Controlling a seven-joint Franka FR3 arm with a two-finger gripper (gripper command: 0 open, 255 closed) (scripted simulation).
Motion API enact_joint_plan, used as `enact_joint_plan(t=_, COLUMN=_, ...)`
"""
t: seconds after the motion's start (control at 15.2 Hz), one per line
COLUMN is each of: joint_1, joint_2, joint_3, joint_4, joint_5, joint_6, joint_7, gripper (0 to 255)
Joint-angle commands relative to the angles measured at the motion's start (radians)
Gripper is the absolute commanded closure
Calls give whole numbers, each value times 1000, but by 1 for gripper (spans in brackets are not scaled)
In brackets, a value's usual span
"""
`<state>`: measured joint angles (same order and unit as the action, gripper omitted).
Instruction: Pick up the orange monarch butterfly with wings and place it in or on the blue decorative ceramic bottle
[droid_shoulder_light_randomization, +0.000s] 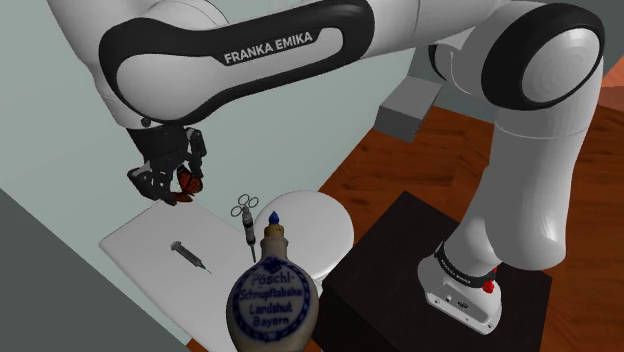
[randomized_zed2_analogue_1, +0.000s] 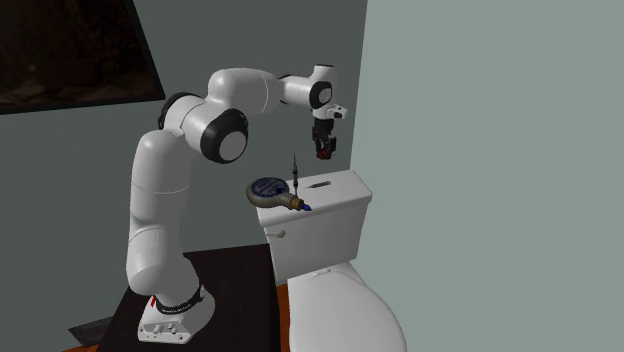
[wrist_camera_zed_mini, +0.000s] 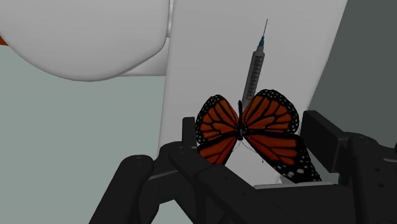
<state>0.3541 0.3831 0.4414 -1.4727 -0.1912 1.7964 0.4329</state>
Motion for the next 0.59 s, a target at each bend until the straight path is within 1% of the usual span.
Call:
enact_joint_plan(t=0.0, joint_1=2, joint_2=-2, joint_3=1, joint_4=24, joint_5=2, joint_6=-26, joint_7=-2, gripper=255)
enact_joint_plan(t=0.46, joint_1=12, joint_2=1, joint_3=4, joint_4=118, joint_5=3, joint_6=-117, joint_7=-7, gripper=255)
enact_joint_plan(t=0.53, joint_1=3, joint_2=-44, joint_3=10, joint_4=57, joint_5=19, joint_6=-98, joint_7=-2, gripper=255)
